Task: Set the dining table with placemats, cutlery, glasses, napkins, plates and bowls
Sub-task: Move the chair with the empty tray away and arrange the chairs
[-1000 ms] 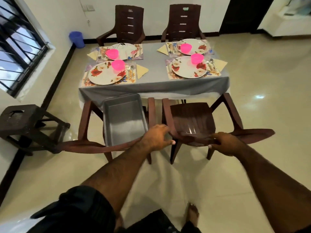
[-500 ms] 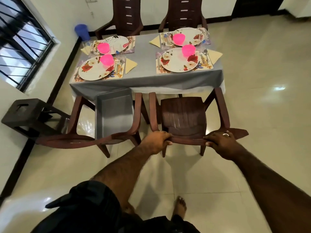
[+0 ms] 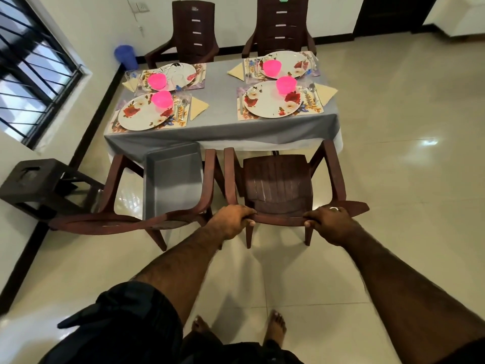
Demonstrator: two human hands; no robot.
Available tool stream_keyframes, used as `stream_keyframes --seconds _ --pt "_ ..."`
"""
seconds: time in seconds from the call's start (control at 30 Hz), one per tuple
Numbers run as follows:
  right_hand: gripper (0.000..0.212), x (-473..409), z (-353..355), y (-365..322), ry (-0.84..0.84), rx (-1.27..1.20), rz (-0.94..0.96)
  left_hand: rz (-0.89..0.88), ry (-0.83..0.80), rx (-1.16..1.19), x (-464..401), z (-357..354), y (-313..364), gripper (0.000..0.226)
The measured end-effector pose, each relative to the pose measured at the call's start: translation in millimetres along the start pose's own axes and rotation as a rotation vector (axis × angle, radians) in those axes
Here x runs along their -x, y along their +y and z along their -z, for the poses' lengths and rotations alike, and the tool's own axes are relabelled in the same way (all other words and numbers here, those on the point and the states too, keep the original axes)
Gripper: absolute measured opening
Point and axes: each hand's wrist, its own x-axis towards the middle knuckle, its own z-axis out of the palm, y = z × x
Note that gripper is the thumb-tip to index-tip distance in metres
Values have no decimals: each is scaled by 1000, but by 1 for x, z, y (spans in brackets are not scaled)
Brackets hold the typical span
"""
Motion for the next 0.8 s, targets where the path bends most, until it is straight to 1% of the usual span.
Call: stream_keyframes --seconds 0.13,0.2,0.27,0.33,0.37,0.43,0.5,0.57,0.67,0.8 --pt "38 -2 7 0 -59 -11 -11 -1 5 -6 1 -1 1 44" --pt "41 -4 13 -6 -80 -47 -24 4 0 -1 3 1 -1 56" --pt "57 -8 21 -17 -75 -75 -51 26 0 17 7 9 -6 76" --pt "76 -15 31 -38 -68 -92 -59 44 35 26 14 26 -17 90" --pt "85 -20 34 -50 -60 -99 -55 52 63 20 18 37 -24 91" --pt "89 -35 39 -82 -35 -86 -43 59 134 -15 31 63 -45 88" --pt "91 -54 40 -124 -8 -59 -15 70 204 -32 51 86 -80 82" --pt "94 -70 42 -172 -4 -39 19 113 246 0 71 101 -123 81" --pt "83 -100 41 -262 -16 -10 111 162 303 15 109 121 -210 79" --pt "84 -146 20 -387 -62 22 137 180 393 10 168 141 -328 77"
